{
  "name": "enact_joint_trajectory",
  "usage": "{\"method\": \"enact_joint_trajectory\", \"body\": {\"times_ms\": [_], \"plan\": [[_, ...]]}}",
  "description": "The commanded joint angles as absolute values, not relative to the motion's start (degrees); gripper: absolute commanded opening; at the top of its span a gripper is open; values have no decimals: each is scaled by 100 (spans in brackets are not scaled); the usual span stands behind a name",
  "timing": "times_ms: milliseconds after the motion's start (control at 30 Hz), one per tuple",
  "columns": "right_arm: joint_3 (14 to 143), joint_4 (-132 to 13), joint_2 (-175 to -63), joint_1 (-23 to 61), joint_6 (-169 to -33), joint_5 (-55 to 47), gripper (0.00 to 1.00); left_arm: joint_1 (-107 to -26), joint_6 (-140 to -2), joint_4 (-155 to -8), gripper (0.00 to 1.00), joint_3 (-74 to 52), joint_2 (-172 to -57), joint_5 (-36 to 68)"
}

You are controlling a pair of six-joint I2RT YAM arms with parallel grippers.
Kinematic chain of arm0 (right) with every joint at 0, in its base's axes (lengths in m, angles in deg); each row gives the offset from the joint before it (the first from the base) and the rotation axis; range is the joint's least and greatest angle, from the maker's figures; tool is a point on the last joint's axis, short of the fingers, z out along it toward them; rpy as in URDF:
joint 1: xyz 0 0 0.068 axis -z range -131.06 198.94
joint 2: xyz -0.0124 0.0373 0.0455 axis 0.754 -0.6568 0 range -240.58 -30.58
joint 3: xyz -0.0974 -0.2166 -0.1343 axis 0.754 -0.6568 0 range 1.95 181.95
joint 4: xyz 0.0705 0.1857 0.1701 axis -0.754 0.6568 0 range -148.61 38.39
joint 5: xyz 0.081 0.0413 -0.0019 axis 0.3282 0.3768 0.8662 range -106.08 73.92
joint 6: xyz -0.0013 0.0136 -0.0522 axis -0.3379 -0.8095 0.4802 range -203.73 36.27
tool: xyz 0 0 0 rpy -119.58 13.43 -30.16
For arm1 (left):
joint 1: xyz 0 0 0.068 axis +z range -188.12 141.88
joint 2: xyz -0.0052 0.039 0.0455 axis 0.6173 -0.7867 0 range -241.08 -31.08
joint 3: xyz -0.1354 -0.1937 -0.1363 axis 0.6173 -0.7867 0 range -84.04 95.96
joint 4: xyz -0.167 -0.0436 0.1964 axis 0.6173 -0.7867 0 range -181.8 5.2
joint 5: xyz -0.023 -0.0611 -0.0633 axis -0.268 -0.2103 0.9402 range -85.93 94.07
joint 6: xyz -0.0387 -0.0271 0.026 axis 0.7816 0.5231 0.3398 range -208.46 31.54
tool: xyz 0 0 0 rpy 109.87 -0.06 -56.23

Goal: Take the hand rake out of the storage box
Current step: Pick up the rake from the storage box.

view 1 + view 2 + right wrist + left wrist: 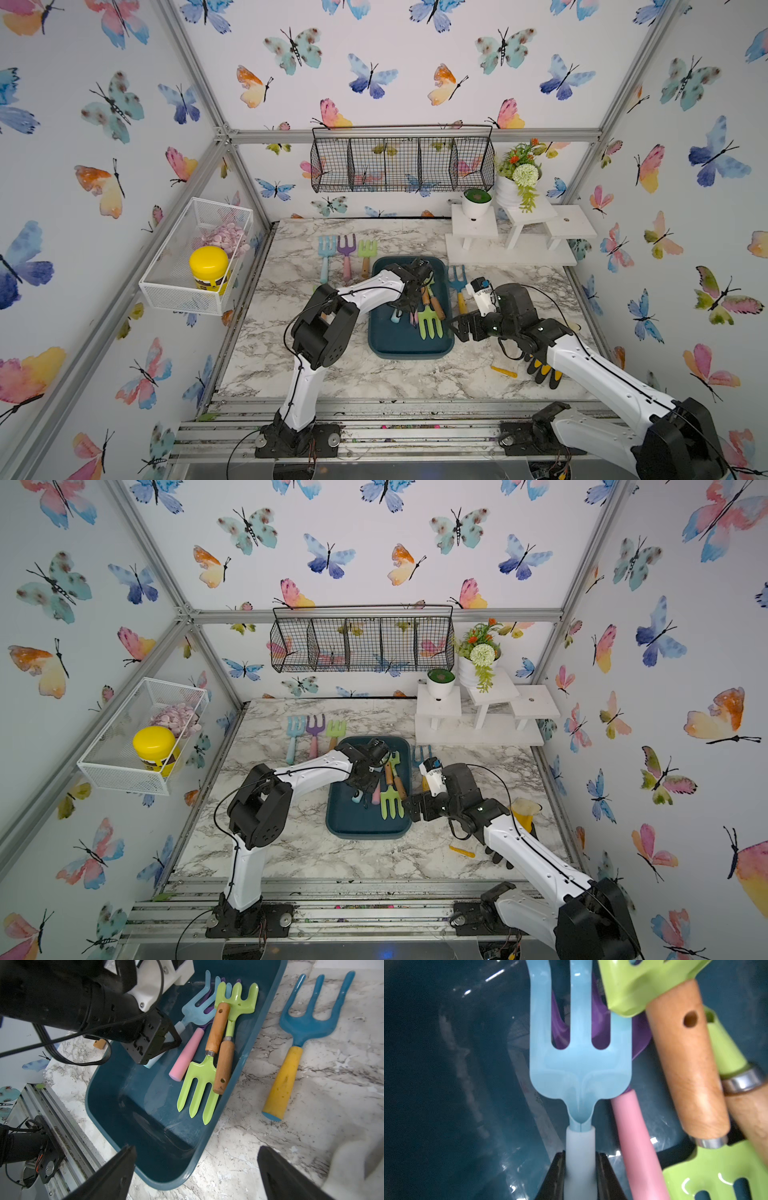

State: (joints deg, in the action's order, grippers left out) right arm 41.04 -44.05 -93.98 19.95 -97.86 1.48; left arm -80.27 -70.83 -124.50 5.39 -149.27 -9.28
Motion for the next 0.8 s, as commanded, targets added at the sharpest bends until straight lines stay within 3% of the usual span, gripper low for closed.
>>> {"method": "enact_joint_trajectory", "body": {"times_ms": [0,767], "plan": [[4071,-4397,-9386,1950,-9788,93,98,-8005,-6925,-12489,14,360,-14303,-1259],[4063,-4400,-9387,1950,-9788,106,98,-7956,-6729,-12679,10,81,-13341,-1728]]}}
